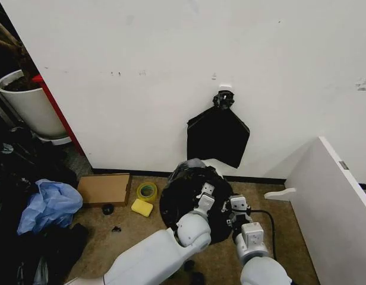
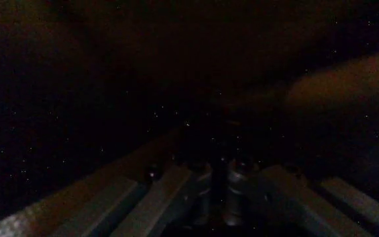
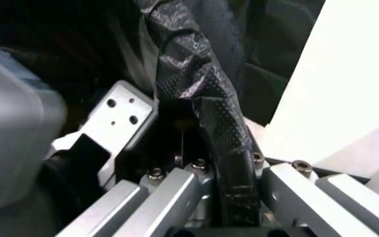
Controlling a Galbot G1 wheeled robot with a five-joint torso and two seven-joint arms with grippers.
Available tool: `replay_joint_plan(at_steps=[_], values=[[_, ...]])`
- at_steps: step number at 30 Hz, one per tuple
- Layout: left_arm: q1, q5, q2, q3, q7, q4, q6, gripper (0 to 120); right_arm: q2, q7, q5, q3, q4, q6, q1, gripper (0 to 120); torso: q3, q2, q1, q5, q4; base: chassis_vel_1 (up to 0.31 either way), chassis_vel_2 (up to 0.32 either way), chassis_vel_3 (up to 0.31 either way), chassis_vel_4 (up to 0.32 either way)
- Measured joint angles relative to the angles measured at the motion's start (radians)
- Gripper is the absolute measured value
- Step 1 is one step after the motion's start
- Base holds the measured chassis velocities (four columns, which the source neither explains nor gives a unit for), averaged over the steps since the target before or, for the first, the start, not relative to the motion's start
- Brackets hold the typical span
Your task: Place the garbage bag over the trash bin.
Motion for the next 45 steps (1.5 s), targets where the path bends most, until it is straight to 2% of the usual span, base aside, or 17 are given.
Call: replay_joint_plan(at_steps=[4, 14, 18, 26, 30, 37, 45], values=[[0.035, 0.0, 0.045, 0.017, 0.0, -0.088, 0.006, 0, 0.013, 0.001, -0.008, 0.019, -0.046, 0.019, 0.016, 0, 0.0, 0.0, 0.0, 0.0, 0.0, 0.0, 0.0, 0.0, 0.0], [0.068, 0.002, 0.111, 0.01, -0.003, -0.153, 0.049, 0, 0.03, 0.002, -0.099, 0.05, -0.116, 0.057, 0.034, 0, 0.0, 0.0, 0.0, 0.0, 0.0001, 0.0, 0.0, 0.0, 0.0], [0.061, -0.026, 0.084, -0.005, -0.014, -0.112, 0.077, 0, 0.036, 0.005, -0.154, 0.036, -0.112, 0.063, 0.029, 0, 0.0, 0.0, 0.0, -0.0001, 0.0001, 0.0, 0.0, 0.0, 0.0], [0.023, -0.048, 0.018, -0.008, -0.02, -0.02, 0.076, 0, 0.045, -0.003, -0.245, 0.009, -0.092, 0.08, 0.002, 0, 0.0, 0.0, 0.0, 0.0, -0.0001, 0.0, 0.0, 0.0, 0.0], [0.017, -0.043, 0.009, -0.006, -0.028, -0.005, 0.072, 0, 0.046, -0.003, -0.246, 0.013, -0.085, 0.081, -0.003, 0, 0.0, 0.0, 0.0, 0.0, 0.0, 0.0, 0.0, 0.0, 0.0], [0.008, 0.002, 0.016, 0.005, -0.012, -0.031, 0.031, 0, 0.049, 0.005, -0.221, 0.013, -0.073, 0.082, -0.008, 0, 0.0, 0.0, 0.0, 0.0, 0.0001, 0.0, 0.0, 0.0, 0.0], [-0.03, 0.04, -0.027, -0.017, 0.009, 0.079, -0.033, 0, 0.047, 0.003, -0.136, -0.016, -0.037, 0.075, -0.008, 0, 0.0, 0.0, 0.0, 0.0, 0.0, 0.0, 0.0, 0.0, 0.0]])
